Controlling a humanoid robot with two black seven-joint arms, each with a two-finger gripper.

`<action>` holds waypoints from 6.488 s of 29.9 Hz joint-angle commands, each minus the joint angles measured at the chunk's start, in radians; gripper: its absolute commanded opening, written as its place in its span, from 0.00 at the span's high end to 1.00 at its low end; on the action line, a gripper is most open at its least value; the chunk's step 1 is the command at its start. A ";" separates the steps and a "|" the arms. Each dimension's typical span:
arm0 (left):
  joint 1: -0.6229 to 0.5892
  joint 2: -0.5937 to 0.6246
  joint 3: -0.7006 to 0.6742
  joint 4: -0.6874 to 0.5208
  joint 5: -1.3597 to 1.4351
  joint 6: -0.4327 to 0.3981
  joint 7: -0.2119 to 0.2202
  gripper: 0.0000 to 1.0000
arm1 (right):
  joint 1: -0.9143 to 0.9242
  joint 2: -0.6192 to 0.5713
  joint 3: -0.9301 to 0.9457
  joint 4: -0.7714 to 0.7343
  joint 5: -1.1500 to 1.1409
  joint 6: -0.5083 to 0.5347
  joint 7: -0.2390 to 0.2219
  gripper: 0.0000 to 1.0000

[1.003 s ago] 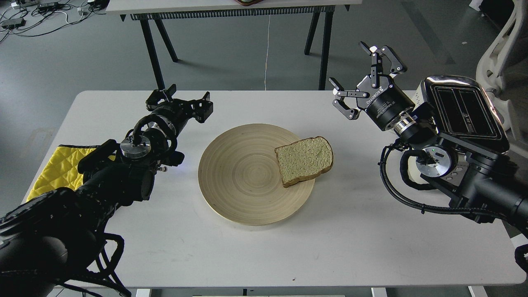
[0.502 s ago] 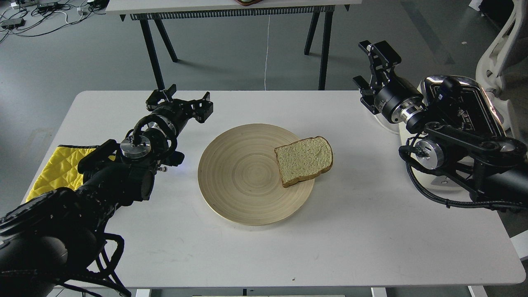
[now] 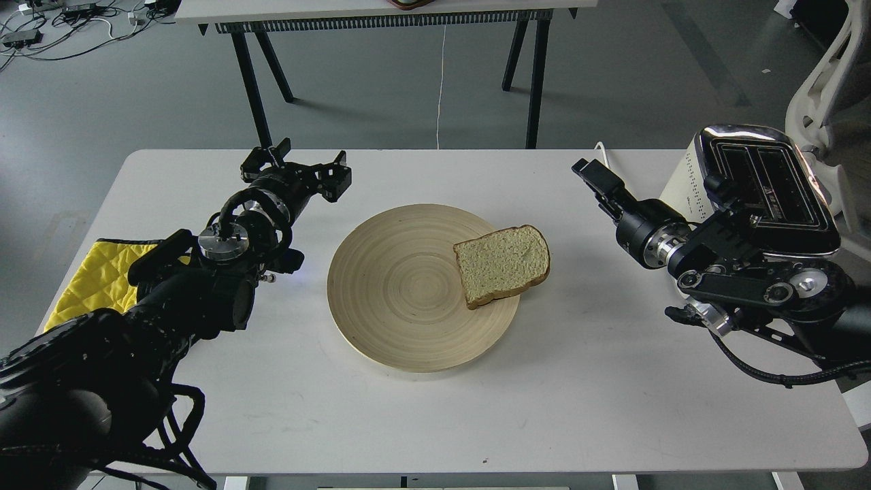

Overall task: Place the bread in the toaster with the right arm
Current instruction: 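Rotate the right gripper downward and move it toward the bread slice, then lower the open right gripper to the bread slice edge on the plate, then close the right gripper on the bread slice and lift it, then carry the bread slice up and over the toaster slot, then lower the bread slice into the toaster slot and release it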

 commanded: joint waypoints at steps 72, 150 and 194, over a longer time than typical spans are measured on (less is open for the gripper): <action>0.000 0.000 0.000 0.000 0.000 0.000 0.000 0.00 | -0.078 0.169 -0.037 -0.047 -0.018 -0.003 -0.017 0.78; 0.000 0.000 0.000 0.000 0.000 0.000 0.001 0.00 | 0.474 -0.663 -0.401 0.237 -0.265 -0.022 -0.017 0.98; 0.002 0.000 0.000 0.000 0.000 0.000 0.000 0.00 | 0.442 -0.634 -0.402 0.237 -0.254 -0.020 -0.020 0.98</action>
